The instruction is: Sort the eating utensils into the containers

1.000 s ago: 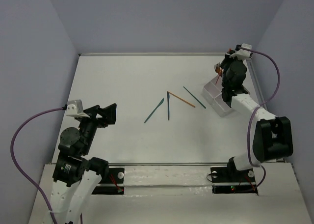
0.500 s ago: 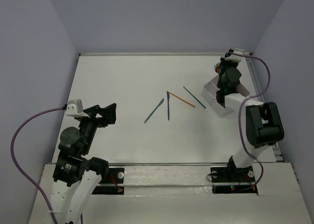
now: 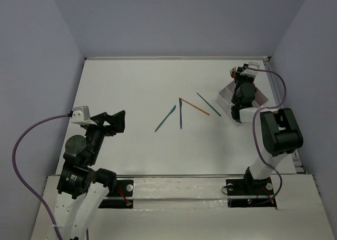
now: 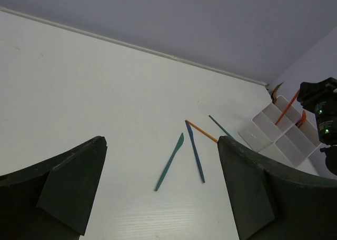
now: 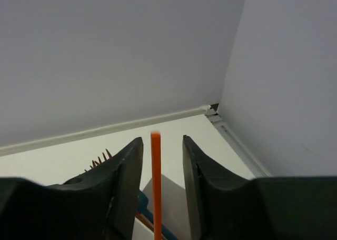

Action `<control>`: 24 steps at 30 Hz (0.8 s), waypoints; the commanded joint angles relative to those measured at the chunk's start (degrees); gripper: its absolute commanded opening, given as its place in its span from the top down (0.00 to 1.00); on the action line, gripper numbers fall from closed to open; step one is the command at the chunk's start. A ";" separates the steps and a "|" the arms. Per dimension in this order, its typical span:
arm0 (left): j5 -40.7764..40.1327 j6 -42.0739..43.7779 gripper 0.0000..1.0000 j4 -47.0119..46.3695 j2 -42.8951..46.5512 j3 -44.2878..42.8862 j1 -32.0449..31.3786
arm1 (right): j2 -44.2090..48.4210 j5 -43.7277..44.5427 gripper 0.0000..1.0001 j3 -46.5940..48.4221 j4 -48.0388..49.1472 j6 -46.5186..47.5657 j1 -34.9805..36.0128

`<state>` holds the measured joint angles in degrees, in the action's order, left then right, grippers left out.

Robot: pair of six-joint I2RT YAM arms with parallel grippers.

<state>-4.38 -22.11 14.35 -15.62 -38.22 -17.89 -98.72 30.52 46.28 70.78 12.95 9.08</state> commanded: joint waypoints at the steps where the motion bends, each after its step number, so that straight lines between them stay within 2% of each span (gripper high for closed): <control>1: 1.13 1.01 0.01 -3.45 -0.29 0.16 0.22 | 4.06 -0.64 0.52 -0.84 1.04 -3.01 0.32; 3: 1.22 1.01 0.01 -3.45 -0.20 0.25 0.22 | 7.47 -2.13 0.49 0.12 -3.43 -5.73 0.32; 6: 1.13 0.93 0.01 -3.45 0.15 0.25 0.22 | 11.96 -7.39 0.49 3.80 -20.99 -10.39 0.32; 8: 1.13 0.93 0.01 -3.54 0.15 0.34 0.22 | 14.24 -14.24 0.52 8.28 -30.39 -15.20 0.85; 9: 1.13 0.84 0.01 -3.36 0.15 0.25 0.22 | 14.69 -19.57 0.52 9.95 -39.93 -16.80 0.85; 13: 1.39 0.84 0.01 -3.45 -0.11 0.34 0.22 | 14.87 -30.66 0.59 16.20 -58.62 -21.91 3.65; 14: 1.57 0.84 0.01 -3.54 -0.29 0.34 0.22 | 13.91 -35.22 0.63 18.12 -64.66 -22.09 4.27; 16: 1.66 0.84 0.01 -3.45 -0.55 0.42 0.22 | 11.98 -38.77 0.66 21.29 -71.63 -21.65 5.41; 18: 2.01 0.84 0.01 -3.45 -0.73 0.42 0.22 | 9.52 -40.62 0.67 26.20 -81.36 -18.94 8.40; 20: 2.01 0.84 0.01 -3.45 -0.82 0.42 0.75 | 5.57 -40.90 0.67 29.29 -86.05 -15.17 10.42; 24: 2.10 0.84 0.01 -3.54 -0.82 0.42 0.75 | -2.61 -41.07 0.57 36.51 -96.35 -11.65 12.54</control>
<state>-3.09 -22.11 14.35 -15.64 -38.22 -17.54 -95.85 -6.72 76.62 -9.02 -3.40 19.90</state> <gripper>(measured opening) 0.986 0.407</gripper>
